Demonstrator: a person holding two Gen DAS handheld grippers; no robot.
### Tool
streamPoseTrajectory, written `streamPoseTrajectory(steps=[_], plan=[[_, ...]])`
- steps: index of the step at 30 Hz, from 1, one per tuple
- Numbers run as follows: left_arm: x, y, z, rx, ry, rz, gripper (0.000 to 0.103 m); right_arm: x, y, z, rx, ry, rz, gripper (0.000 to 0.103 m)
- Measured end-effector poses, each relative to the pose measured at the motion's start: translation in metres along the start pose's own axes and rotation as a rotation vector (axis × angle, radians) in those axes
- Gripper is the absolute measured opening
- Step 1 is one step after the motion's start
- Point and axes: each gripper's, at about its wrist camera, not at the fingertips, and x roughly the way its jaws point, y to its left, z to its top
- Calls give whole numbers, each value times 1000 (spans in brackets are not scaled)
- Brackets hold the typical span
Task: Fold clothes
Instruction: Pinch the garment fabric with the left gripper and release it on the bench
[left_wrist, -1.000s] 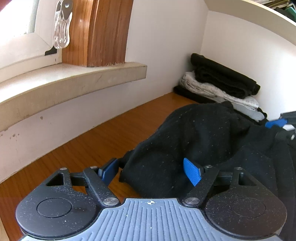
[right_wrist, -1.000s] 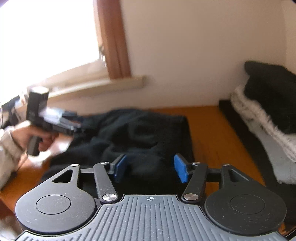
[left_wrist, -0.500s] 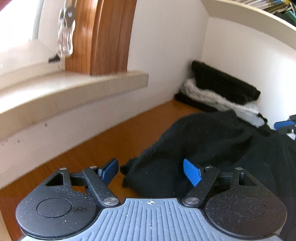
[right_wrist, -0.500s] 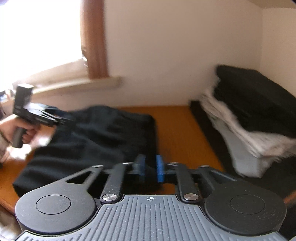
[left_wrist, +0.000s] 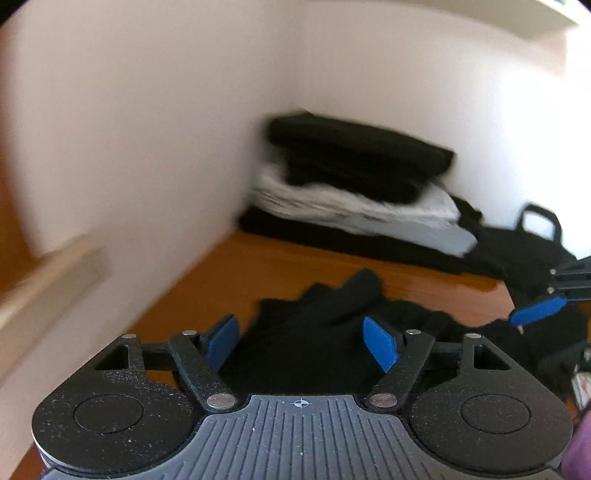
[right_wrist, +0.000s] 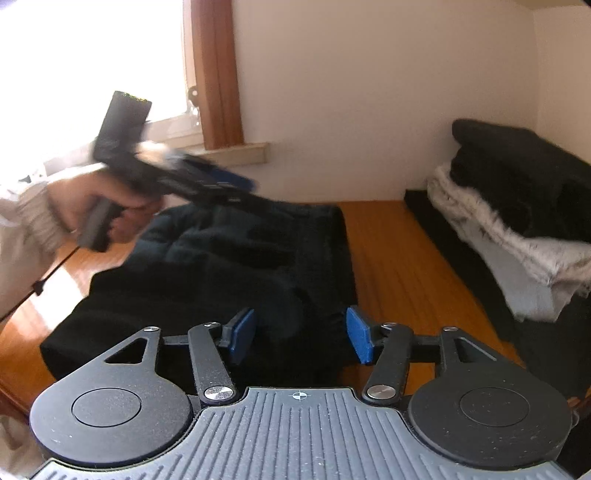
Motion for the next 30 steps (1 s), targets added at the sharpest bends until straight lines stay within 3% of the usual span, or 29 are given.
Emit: streamPoseTrajectory(steps=[2,3,4,5,7,10,13,17,21,26,30], plan=[[25,-13,5,49,25,-4,75,8,-2,-4,-17,16,-15,55],[33,-17,5,63,30,-4,65,11,-4,-6,-20,11,-18,53],[41,-17,5,57,36,-21,48,13,-5,-6,-22,3,-36,53],[47,-12,7,22,41,-23,46,15,-7,-6,-24,-8,-63,53],[56,-3,10,-23,31,-11,32,16,-8,-6,-26,-42,-114,53],[66,0,9,-10,5,64,32,11,-2,0,-28,-129,-142,53],[75,13,11,-53,-22,126,32,13,10,7,-36,-176,-98,53],[80,29,14,-127,-42,243,36,31,30,14,-19,-156,44,54],[76,47,15,-213,-57,313,45,49,51,8,-44,-111,122,59],[35,62,7,-255,-76,268,47,62,58,-6,-200,-59,-7,50],[-25,65,-8,-227,-108,247,49,63,36,-7,-218,-55,-93,48]])
